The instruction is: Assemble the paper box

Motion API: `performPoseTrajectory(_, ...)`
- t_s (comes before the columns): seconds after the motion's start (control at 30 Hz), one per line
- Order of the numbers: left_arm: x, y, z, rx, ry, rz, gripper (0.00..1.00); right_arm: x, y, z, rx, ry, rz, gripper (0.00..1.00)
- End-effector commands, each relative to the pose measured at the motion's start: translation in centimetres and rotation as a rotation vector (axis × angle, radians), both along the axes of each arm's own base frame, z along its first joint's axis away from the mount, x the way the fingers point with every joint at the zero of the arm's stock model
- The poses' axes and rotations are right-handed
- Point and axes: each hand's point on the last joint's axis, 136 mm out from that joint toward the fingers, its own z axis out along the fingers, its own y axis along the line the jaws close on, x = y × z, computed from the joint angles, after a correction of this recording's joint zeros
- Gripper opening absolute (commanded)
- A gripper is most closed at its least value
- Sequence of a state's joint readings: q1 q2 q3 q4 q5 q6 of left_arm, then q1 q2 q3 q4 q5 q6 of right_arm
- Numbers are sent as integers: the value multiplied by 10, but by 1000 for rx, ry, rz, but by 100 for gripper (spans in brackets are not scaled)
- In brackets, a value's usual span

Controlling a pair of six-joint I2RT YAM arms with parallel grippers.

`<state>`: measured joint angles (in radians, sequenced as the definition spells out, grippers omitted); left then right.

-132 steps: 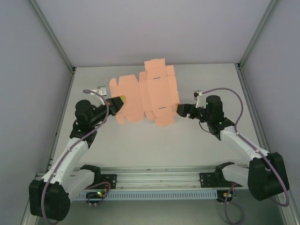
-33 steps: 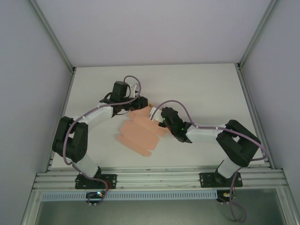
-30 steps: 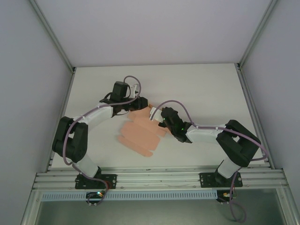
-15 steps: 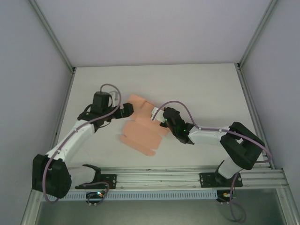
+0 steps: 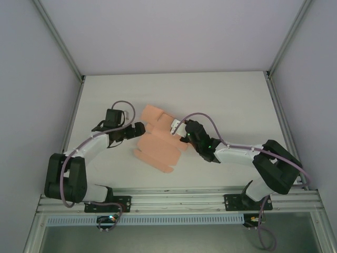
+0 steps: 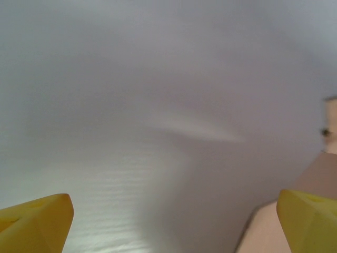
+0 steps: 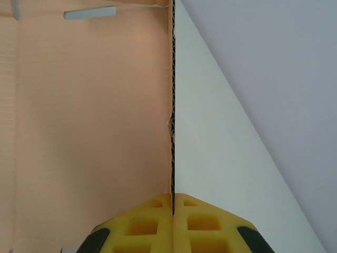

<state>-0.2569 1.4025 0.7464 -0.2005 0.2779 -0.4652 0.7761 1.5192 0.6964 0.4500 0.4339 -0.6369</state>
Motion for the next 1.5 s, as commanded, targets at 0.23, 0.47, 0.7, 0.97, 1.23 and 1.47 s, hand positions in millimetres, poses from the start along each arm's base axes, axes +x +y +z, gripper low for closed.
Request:
performPoseTrajectory(0.23,-7,-63,6,-174,-92,-275,95,-2,9,-1,82,16,37,0)
performPoseTrajectory(0.47,-8,-77,-9,-243,-72,-309,69,-2,16,1,125,15,62,0)
performPoseTrajectory(0.7,-7,-90,-5,-300,-95,-343,34,-2,17,2,154,23,71,0)
performPoseTrajectory(0.97,-4,-85,-4,-271,-125,-319,0,-3,15,4,174,27,81,0)
performPoseTrajectory(1.23,-5,-82,-2,-240,-139,-319,0,-8,9,9,132,23,87,0)
performPoseTrajectory(1.47,-7,-64,20,-140,-168,-266,73,1,-5,13,-75,-41,67,0)
